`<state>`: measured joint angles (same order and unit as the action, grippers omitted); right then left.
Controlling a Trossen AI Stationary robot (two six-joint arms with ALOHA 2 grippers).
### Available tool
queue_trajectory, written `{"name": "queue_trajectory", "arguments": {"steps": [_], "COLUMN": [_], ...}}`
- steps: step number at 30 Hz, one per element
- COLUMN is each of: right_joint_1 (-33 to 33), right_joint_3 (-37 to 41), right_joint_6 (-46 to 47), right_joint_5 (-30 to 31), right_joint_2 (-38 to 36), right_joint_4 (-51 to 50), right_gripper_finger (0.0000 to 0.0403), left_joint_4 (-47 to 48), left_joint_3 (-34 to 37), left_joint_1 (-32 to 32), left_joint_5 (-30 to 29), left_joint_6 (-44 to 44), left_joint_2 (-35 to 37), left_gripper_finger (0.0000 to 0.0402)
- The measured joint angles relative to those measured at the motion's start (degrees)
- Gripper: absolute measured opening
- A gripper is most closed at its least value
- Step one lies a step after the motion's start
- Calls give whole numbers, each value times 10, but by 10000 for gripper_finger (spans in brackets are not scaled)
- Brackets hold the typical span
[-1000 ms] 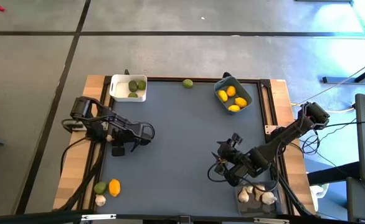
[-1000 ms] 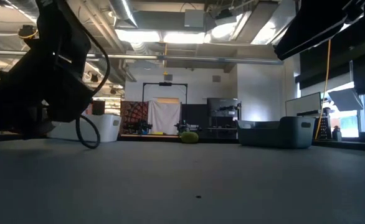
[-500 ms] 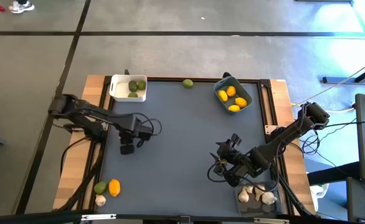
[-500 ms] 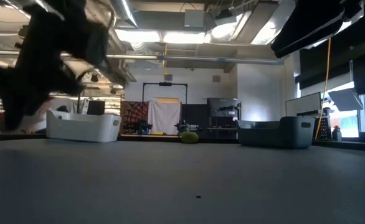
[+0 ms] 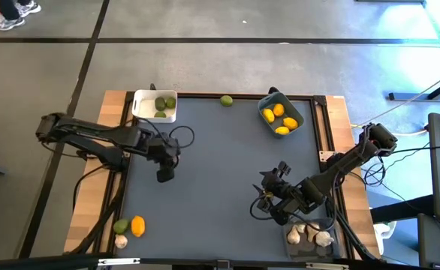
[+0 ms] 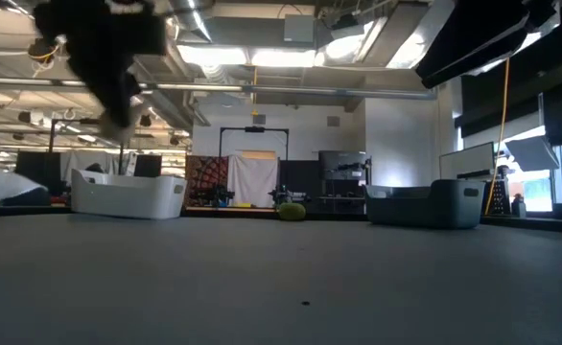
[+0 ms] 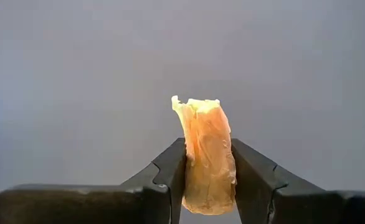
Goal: Sort produce into baskets
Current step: Put the white garlic into the black bin
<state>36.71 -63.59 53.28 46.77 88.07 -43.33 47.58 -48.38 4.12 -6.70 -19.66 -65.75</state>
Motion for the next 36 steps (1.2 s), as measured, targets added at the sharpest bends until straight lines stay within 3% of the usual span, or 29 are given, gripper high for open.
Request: {"name": "queue_trajectory", "arguments": {"steps": [11, 22, 30, 36], "right_joint_1": [-12, -67, -126, -154], "right_joint_3": [0, 0, 0, 0], "right_joint_6": [-47, -242, -386, -416], "right_joint_5": [21, 23, -58, -113], "right_joint_2": [0, 0, 4, 21], "right_joint_4": [51, 235, 409, 474], "right_gripper_finger": [246, 246, 246, 246], "left_joint_4": [-270, -467, -604, -652], "left_joint_3": [0, 1, 1, 1], "left_joint_1": [4, 23, 50, 63], "left_joint_5": [0, -3, -2, -2], "left_joint_6": [51, 61, 97, 100], "left_joint_2": [12, -7, -64, -107], "left_gripper_finger": [104, 103, 103, 103]}}
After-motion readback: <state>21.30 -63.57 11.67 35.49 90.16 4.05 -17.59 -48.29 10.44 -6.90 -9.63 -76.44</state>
